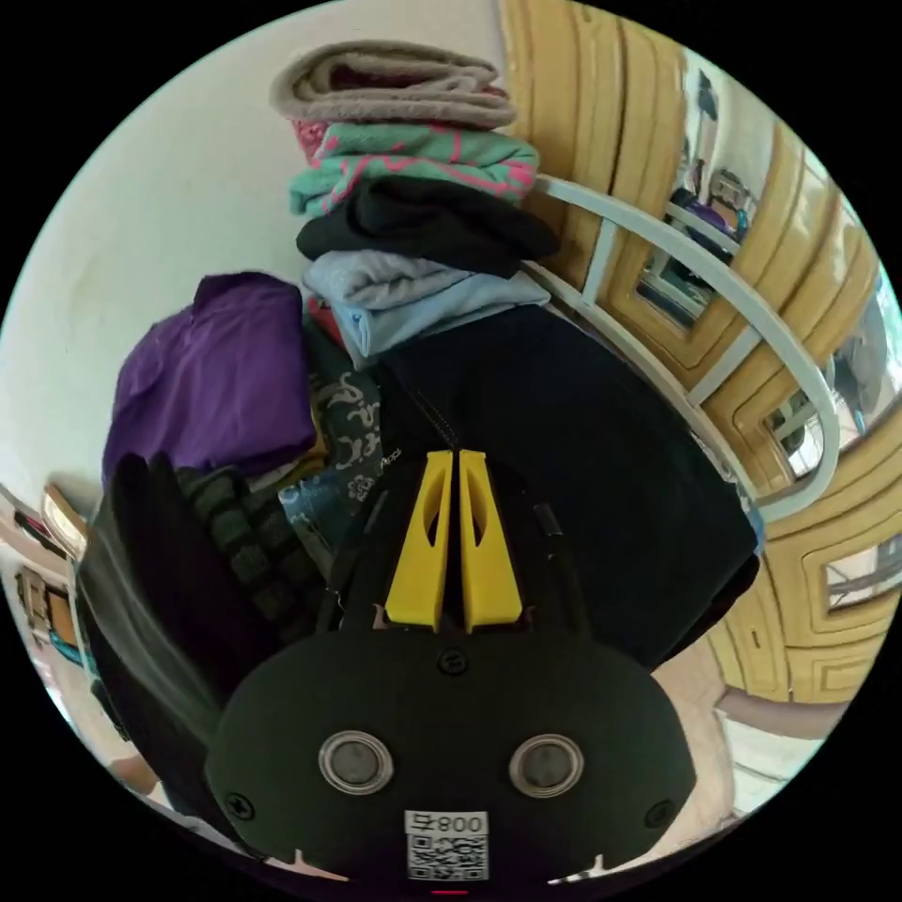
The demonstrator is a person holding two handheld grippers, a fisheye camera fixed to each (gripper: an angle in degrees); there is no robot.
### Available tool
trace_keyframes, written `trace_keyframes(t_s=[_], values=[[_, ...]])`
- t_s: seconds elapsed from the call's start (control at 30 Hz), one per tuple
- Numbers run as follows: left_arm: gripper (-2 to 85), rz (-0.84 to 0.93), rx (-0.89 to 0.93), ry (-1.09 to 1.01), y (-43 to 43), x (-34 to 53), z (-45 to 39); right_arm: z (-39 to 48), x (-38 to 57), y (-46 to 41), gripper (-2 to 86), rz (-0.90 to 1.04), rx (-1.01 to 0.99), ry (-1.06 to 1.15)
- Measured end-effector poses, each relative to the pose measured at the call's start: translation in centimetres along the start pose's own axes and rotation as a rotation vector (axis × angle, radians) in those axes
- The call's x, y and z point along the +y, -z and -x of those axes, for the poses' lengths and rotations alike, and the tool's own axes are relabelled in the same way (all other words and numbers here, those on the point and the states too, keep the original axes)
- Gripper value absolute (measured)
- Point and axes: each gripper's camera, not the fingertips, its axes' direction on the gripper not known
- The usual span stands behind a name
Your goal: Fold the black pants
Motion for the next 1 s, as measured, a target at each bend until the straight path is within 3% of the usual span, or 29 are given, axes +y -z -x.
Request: trace_keyframes(t_s=[0.13, 0.37, 0.77, 1.0], values=[[0.1, -0.025, 0.009, 0.037, 2.1, 1.8, -2.6, -7.8, 2.8, 5.3, 0.5, -0.19, -0.27, -0.217], [0.1, -0.05, 0.062, 0.03, 4.8, 4.4, -9.2, -13.9, 7.0, 15.9, 0.4, -0.497, -0.62, -0.261], [0.4, -0.12, 0.065, -0.078, 12.6, 10.6, -24.0, -12.2, 10.1, 34.8, 0.4, -0.752, -0.889, -0.152], [2.1, -0.209, 0.063, -0.171, 18.5, 14.2, -32.8, -4.9, 11.1, 48.7, 0.4, -0.873, -1.009, 0.038]])
